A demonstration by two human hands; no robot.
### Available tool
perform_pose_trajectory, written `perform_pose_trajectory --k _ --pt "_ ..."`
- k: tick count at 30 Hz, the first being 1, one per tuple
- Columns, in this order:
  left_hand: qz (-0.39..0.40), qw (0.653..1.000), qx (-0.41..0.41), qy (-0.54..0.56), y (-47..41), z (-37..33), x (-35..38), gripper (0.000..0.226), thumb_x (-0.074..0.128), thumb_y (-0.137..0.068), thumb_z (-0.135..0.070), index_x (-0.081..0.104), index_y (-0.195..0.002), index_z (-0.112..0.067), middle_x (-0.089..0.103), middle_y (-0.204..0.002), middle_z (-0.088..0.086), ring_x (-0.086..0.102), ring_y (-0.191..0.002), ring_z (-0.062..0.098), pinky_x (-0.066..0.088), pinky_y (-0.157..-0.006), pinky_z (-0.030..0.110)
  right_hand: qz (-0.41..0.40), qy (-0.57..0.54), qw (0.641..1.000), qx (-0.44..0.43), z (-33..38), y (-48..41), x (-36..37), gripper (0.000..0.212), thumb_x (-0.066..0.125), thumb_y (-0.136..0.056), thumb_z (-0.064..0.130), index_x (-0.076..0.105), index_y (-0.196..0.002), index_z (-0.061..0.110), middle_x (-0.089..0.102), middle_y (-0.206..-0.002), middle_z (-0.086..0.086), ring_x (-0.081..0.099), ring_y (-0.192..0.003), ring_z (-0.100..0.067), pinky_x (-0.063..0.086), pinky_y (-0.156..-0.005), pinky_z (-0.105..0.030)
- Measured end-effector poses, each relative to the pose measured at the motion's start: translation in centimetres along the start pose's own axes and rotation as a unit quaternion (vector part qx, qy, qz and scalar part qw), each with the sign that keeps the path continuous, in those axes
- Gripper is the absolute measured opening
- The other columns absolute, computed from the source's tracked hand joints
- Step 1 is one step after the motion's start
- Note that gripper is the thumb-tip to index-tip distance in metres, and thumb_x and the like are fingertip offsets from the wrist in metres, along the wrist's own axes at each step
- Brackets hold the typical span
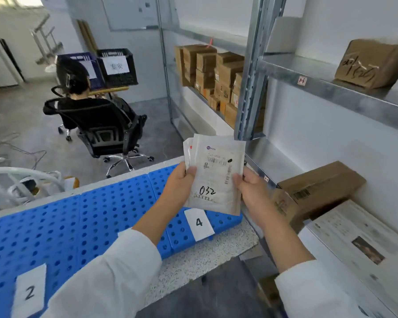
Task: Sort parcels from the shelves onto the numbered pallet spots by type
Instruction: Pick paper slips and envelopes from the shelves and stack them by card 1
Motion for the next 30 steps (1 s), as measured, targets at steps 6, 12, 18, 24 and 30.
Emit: perform_pose_trajectory --k 6,12,18,24,30 --pt "-0.124 0.989 0.012 0.085 3.8 0.3 -3.0 0.021 0.063 -0.091 -0.033 0.066 -0.099 -0.013 0.074 -0.091 0.0 0.071 -0.084 0.016 0.059 -0.073 0.031 0.0 0.02 1.0 -0.015 1.7 3.3 1.8 0.029 0.048 -0.1 0.011 0.061 -0.125 0.015 0.07 -0.114 0.001 0.066 -0.103 -0.016 0.054 -0.091 -0.036" --pt "-0.119 0.987 0.029 0.104 5.7 -0.5 -6.6 0.016 0.068 -0.088 -0.027 0.073 -0.094 -0.012 0.076 -0.085 0.002 0.073 -0.082 0.02 0.06 -0.08 0.039 0.013 0.046 0.998 -0.028 2.5 5.7 4.3 0.021 0.05 -0.1 0.016 0.063 -0.114 0.023 0.07 -0.11 0.007 0.066 -0.096 -0.006 0.054 -0.078 -0.024" --pt "-0.161 0.975 0.009 0.151 10.4 1.3 -11.9 0.016 0.069 -0.088 -0.024 0.074 -0.098 -0.014 0.077 -0.088 0.001 0.073 -0.082 0.015 0.059 -0.075 0.028 0.056 0.044 0.997 -0.02 2.5 9.2 9.5 0.018 0.055 -0.097 0.02 0.066 -0.101 0.033 0.074 -0.098 0.01 0.07 -0.087 -0.007 0.055 -0.07 -0.026" --pt "-0.227 0.961 -0.004 0.16 17.8 4.5 -18.8 0.014 0.067 -0.09 -0.022 0.074 -0.101 -0.017 0.076 -0.09 -0.003 0.073 -0.084 0.013 0.06 -0.075 0.028 0.121 0.081 0.989 -0.016 1.3 15.2 16.3 0.017 0.054 -0.097 0.025 0.063 -0.111 0.028 0.071 -0.104 0.009 0.068 -0.095 -0.01 0.054 -0.077 -0.028" --pt "-0.281 0.942 -0.026 0.181 27.0 7.6 -25.4 0.021 0.068 -0.088 -0.024 0.072 -0.106 -0.015 0.076 -0.094 -0.002 0.072 -0.087 0.012 0.059 -0.078 0.03 0.18 0.109 0.977 -0.014 -0.2 23.0 23.2 0.012 0.053 -0.098 0.025 0.062 -0.105 0.03 0.07 -0.106 0.005 0.066 -0.094 -0.008 0.053 -0.076 -0.023"
Point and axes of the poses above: each hand's wrist, its own y-axis away from the middle knuckle, its own x-axis out of the palm, z = x × y, the point moved 2 cm from there along -y, towards the middle knuckle
